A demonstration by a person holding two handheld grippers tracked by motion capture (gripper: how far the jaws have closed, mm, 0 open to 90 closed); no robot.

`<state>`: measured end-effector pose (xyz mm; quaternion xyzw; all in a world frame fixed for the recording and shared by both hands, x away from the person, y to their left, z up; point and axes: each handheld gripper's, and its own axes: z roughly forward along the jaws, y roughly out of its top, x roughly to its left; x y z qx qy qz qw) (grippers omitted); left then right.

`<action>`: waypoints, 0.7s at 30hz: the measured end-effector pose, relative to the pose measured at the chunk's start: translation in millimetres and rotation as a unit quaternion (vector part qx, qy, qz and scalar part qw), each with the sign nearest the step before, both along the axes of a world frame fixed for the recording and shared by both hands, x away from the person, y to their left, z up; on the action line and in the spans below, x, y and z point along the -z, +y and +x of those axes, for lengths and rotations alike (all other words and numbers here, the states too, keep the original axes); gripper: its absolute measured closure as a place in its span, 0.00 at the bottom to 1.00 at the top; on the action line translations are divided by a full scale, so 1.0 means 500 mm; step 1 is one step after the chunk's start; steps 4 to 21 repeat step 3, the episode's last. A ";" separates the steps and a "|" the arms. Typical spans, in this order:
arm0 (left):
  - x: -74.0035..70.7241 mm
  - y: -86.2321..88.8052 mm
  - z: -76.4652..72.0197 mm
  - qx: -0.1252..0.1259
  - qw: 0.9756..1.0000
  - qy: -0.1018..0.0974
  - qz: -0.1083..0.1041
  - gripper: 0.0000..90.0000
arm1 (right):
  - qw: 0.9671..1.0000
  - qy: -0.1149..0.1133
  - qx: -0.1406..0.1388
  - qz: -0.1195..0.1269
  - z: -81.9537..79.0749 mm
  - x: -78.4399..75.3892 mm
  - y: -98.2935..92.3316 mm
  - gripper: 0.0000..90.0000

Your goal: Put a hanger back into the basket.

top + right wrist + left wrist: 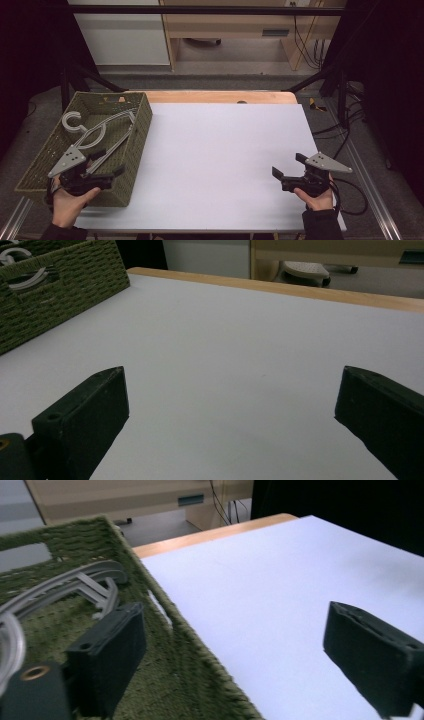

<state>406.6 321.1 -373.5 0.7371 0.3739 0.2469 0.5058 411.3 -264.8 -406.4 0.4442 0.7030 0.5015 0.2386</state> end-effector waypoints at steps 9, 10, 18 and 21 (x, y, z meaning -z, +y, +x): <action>0.010 -0.011 0.004 0.001 1.000 0.002 0.000 0.08 | 1.000 -0.006 -0.008 0.005 -0.001 -0.001 -0.004 0.01; 0.010 -0.011 0.004 0.001 1.000 0.002 0.000 0.08 | 1.000 -0.006 -0.008 0.005 -0.001 -0.001 -0.004 0.01; 0.010 -0.011 0.004 0.001 1.000 0.002 0.000 0.08 | 1.000 -0.006 -0.008 0.005 -0.001 -0.001 -0.004 0.01; 0.010 -0.011 0.004 0.001 1.000 0.002 0.000 0.08 | 1.000 -0.006 -0.008 0.005 -0.001 -0.001 -0.004 0.01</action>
